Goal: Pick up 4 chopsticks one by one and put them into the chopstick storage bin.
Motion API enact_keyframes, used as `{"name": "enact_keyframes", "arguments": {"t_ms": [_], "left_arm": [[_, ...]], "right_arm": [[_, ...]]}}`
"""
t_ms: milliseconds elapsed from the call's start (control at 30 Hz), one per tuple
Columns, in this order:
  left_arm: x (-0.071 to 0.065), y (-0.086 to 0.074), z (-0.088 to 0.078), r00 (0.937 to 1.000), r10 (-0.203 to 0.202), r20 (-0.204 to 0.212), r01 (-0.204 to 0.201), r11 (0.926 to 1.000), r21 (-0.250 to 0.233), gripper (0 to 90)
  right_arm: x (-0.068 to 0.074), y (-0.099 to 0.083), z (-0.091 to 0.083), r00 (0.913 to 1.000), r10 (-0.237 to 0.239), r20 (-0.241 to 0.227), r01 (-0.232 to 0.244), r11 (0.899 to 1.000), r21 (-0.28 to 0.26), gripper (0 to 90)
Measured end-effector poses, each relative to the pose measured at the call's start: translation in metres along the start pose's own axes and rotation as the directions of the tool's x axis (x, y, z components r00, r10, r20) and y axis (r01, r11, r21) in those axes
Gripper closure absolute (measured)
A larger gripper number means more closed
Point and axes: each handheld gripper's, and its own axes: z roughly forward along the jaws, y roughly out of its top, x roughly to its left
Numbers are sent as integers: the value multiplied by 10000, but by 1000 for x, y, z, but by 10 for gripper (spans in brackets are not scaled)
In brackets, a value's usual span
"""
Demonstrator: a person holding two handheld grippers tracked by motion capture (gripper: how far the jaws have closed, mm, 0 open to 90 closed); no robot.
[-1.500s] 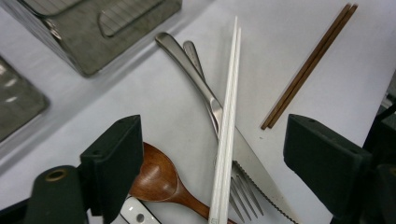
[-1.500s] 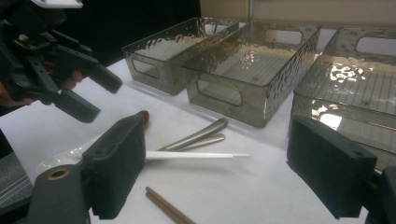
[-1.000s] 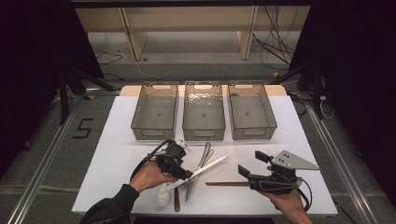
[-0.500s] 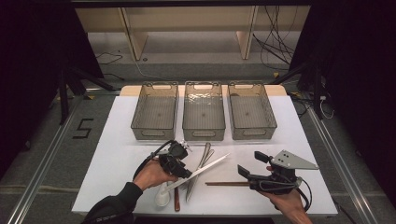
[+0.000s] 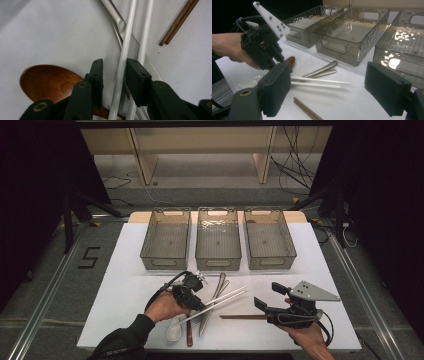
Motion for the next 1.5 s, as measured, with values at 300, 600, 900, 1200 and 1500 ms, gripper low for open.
{"name": "enact_keyframes", "arguments": {"t_ms": [300, 600, 900, 1200, 1500], "left_arm": [[0, 0, 5, 9996, 220, 188, -224, 9995, 235, 780], [1, -1, 4, 9987, 494, 110, -494, 9988, -31, 834], [1, -1, -3, 9972, 745, -77, -748, 9960, -491, 838], [2, 1, -18, 9974, 645, -324, -682, 9894, -1283, 838], [5, 0, -33, 9983, 452, -371, -514, 9804, -1900, 837]], "right_arm": [[0, 0, 0, 10000, 5, -20, -5, 10000, 5, 224], [0, 0, 0, 10000, -3, -66, 3, 10000, 24, 227], [0, 0, 0, 10000, -1, -59, 1, 10000, 21, 228], [-1, 0, 0, 10000, -6, -51, 6, 10000, -12, 228], [-1, 0, -1, 10000, 19, -8, -19, 10000, -65, 228]]}}
